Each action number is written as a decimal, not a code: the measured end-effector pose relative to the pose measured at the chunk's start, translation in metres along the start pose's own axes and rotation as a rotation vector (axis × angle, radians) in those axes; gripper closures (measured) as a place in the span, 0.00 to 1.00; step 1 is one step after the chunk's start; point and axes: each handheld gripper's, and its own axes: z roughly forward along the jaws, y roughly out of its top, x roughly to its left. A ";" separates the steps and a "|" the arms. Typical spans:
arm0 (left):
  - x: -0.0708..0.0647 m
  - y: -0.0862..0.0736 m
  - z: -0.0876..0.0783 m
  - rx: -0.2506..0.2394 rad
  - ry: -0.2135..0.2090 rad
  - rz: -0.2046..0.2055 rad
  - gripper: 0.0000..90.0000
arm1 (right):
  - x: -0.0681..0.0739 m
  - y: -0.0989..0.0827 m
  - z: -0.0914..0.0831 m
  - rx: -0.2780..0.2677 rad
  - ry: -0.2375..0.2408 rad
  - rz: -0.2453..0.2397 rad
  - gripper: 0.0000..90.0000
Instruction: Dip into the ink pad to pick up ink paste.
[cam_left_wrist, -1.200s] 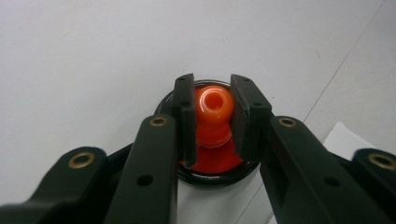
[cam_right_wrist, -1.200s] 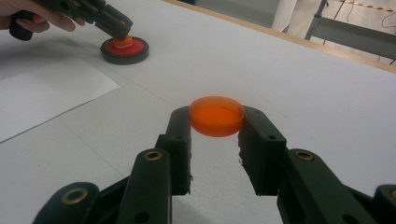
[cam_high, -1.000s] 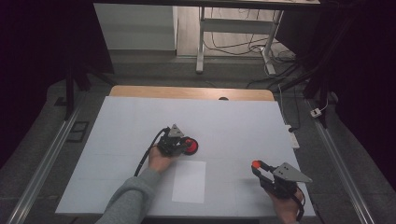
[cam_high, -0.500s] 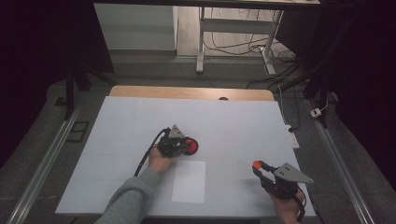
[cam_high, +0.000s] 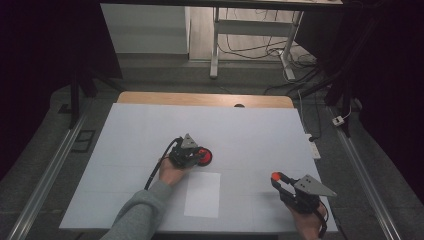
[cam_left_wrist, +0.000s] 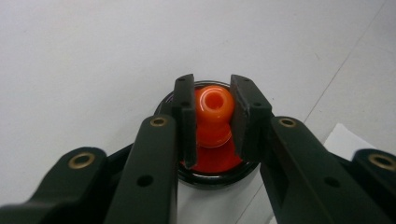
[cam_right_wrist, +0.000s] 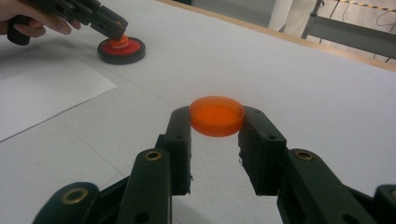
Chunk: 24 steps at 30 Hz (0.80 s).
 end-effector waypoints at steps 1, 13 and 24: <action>0.000 0.000 0.000 0.001 -0.002 -0.002 0.81 | 0.000 0.000 0.000 -0.001 0.000 0.001 0.72; 0.005 0.014 -0.020 -0.089 -0.028 -0.021 0.81 | 0.000 0.000 0.002 0.001 0.003 0.001 0.72; 0.009 0.011 -0.012 -0.059 -0.038 -0.034 0.80 | 0.000 0.000 0.002 0.001 0.003 -0.001 0.72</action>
